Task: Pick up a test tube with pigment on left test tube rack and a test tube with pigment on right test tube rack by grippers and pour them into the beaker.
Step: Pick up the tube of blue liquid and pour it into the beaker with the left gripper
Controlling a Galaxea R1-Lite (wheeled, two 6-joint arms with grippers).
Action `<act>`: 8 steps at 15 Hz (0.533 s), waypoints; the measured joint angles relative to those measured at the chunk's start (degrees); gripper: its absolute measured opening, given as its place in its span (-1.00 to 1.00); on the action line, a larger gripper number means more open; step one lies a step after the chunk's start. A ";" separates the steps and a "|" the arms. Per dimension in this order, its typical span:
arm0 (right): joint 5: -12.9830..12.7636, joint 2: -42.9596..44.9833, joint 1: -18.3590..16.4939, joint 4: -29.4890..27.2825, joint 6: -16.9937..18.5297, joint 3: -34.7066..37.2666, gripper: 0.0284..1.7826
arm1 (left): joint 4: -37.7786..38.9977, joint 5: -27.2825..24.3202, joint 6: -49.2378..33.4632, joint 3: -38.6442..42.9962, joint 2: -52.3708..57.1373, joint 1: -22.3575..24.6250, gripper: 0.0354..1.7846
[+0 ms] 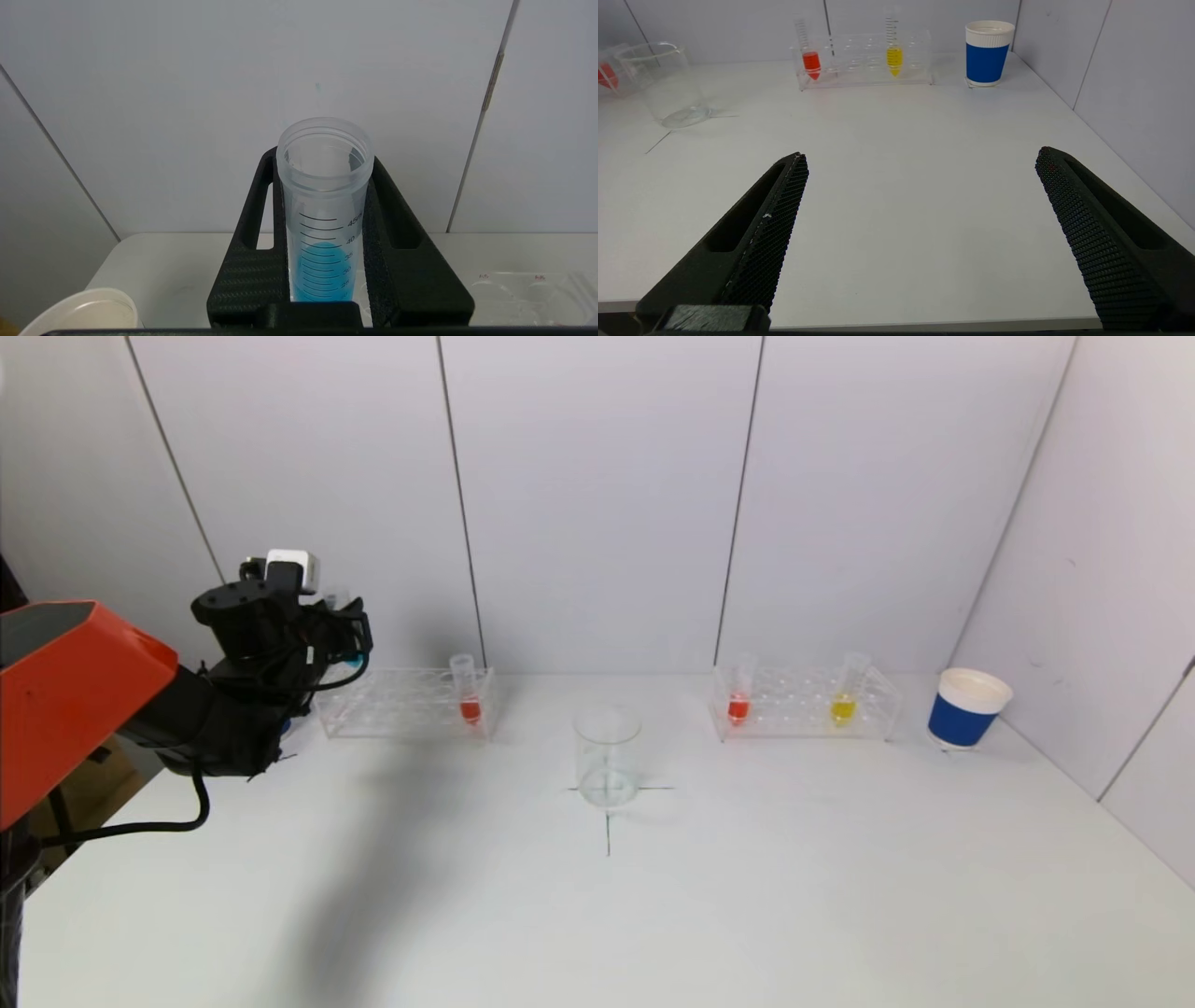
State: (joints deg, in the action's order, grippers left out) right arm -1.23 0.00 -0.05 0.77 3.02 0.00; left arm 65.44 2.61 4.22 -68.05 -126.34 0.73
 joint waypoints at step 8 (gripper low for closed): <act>0.02 0.00 0.00 -0.02 -0.02 0.00 0.99 | -27.47 -0.60 0.02 -21.61 6.06 -3.60 -0.52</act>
State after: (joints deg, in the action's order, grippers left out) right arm -1.21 0.00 -0.05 0.74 3.00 0.00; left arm 37.97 2.01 4.24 -89.66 -120.28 -2.86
